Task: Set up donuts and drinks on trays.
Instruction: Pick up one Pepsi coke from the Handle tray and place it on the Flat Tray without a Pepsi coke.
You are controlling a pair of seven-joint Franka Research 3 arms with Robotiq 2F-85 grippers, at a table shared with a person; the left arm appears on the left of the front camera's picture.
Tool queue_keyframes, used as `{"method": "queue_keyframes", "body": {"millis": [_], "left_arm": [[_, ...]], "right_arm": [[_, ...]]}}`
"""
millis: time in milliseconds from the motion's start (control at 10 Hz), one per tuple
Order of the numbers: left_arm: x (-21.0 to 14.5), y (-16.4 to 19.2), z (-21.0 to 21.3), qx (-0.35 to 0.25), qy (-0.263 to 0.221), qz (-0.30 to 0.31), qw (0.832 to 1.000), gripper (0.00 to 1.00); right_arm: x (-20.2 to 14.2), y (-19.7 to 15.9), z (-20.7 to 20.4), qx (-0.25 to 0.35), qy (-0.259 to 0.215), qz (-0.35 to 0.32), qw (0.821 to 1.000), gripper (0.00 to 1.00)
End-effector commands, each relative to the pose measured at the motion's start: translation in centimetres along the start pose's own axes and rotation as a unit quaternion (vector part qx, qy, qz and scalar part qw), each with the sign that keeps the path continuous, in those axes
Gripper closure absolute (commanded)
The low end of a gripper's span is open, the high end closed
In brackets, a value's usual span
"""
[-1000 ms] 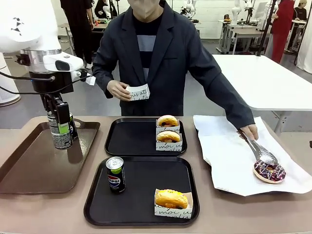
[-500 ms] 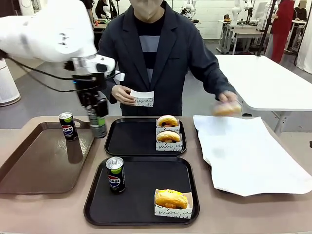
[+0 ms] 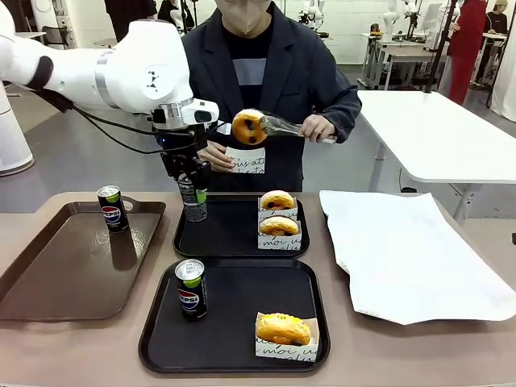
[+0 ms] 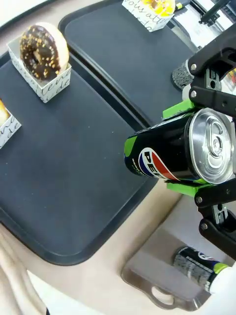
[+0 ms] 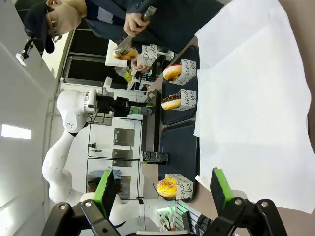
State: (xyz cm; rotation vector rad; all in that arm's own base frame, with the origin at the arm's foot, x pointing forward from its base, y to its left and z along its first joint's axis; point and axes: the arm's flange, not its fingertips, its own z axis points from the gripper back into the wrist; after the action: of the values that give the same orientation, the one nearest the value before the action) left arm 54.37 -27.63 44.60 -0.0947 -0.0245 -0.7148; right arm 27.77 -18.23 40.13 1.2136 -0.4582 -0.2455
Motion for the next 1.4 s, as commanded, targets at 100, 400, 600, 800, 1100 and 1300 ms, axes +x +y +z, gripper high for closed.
{"method": "queue_keyframes", "body": {"millis": [100,400,600,800,1100,1300], "left_arm": [[1.2,1.1,-2.5,-0.012,0.003,0.021,1.000,0.41],[0.9,2.1,-3.7,-0.010,0.010,0.025,1.000,0.41],[-0.6,1.7,-2.4,-0.017,0.005,0.012,1.000,0.41],[-6.4,0.8,2.0,-0.016,0.066,-0.042,0.997,0.41],[-15.5,1.7,6.5,-0.027,0.077,-0.108,0.991,0.41],[-16.9,2.4,6.6,-0.011,0.065,-0.049,0.997,0.41]], "right_arm": [[0.1,0.0,0.0,0.006,0.000,0.003,1.000,0.00],[0.1,0.0,0.0,0.006,0.000,0.003,1.000,0.00],[0.1,0.0,0.0,0.006,0.000,0.003,1.000,0.00],[0.1,0.0,0.0,0.006,0.000,0.003,1.000,0.00],[0.1,0.0,0.0,0.006,0.000,0.003,1.000,0.00],[0.1,0.0,0.0,0.006,0.000,0.003,1.000,0.00]]}}
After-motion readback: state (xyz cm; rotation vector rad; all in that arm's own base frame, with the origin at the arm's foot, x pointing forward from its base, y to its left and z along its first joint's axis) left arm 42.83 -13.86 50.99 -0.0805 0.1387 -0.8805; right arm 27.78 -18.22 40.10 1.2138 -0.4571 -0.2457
